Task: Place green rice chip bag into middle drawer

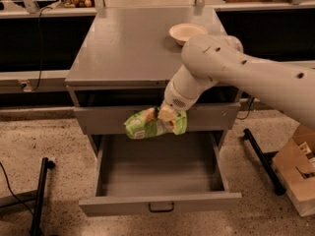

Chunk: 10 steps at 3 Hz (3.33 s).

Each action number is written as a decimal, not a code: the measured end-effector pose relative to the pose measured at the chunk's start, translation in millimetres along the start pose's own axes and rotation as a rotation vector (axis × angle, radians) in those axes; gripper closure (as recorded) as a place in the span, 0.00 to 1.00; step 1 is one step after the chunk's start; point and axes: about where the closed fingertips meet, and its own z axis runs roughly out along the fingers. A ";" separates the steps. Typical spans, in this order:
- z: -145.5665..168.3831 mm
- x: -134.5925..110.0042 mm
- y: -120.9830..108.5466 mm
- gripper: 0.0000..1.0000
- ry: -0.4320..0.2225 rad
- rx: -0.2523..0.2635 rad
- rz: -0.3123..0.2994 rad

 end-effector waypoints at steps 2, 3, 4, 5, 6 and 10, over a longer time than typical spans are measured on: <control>103.4 74.8 20.2 1.00 -0.204 -0.049 0.127; 133.0 108.3 20.6 1.00 -0.308 -0.007 0.151; 137.7 116.4 21.8 1.00 -0.312 -0.005 0.149; 146.6 114.7 15.1 1.00 -0.370 0.022 0.146; 193.0 128.0 1.9 1.00 -0.420 0.038 0.103; 237.8 137.3 4.4 0.13 -0.486 0.024 0.034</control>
Offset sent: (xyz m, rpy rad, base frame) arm 0.0025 -0.0491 -0.1930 0.4309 -0.0996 -0.1187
